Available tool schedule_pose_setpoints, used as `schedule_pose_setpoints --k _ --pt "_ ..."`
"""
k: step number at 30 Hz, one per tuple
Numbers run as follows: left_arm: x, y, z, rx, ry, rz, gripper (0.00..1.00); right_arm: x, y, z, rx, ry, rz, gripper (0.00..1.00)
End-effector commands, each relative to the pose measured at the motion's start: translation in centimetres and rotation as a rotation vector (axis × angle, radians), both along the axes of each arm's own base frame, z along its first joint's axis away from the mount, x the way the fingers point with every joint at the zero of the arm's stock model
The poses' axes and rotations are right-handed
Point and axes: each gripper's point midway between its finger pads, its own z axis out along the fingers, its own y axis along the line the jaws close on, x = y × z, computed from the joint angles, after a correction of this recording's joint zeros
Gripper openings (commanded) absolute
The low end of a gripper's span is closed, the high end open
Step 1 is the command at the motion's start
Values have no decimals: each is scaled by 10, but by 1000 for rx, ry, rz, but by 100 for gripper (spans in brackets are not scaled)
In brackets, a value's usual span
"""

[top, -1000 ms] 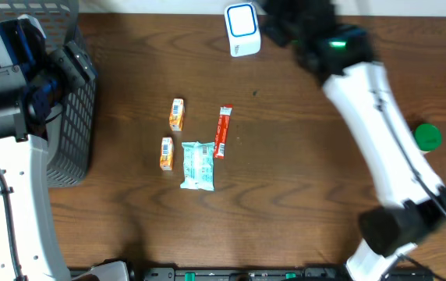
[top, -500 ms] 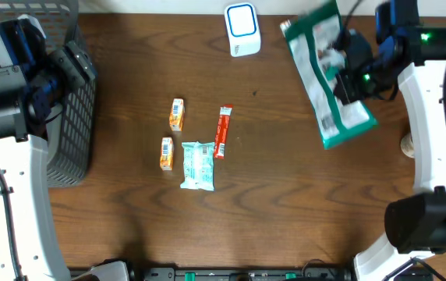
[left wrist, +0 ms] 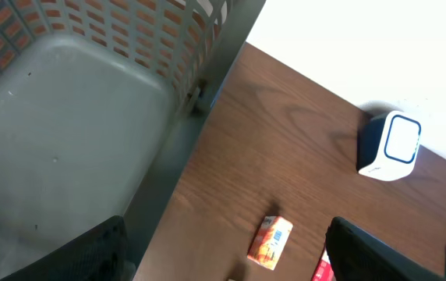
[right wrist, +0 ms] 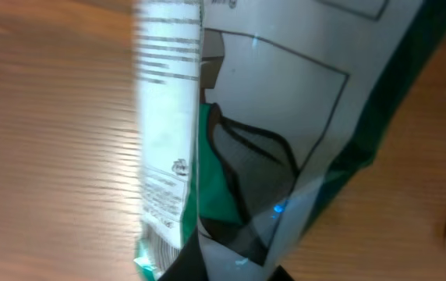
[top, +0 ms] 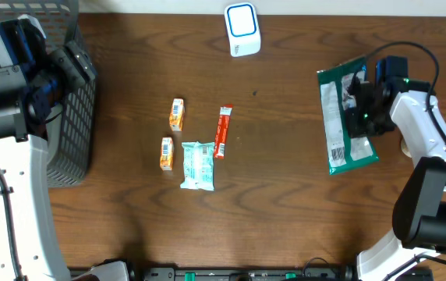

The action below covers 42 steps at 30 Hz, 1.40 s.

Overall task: Scan the item barcode
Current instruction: 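Carry the gloves pack right and lay it down near the jar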

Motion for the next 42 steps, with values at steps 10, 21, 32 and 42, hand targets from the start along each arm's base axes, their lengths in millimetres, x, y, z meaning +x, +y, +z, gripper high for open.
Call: schedule_pose_setpoints --k 10,21,32,42 --pt "0 2 -1 -1 5 15 82 19 -14 9 -65 -73 -61 99" --pt "0 2 -1 -1 5 15 82 17 106 23 484 -61 -19 99" --pt "0 2 -1 -1 6 15 82 6 120 -52 233 -122 -86 61" --pt "0 2 -1 -1 5 15 82 -2 63 -59 -71 -125 -198 58"
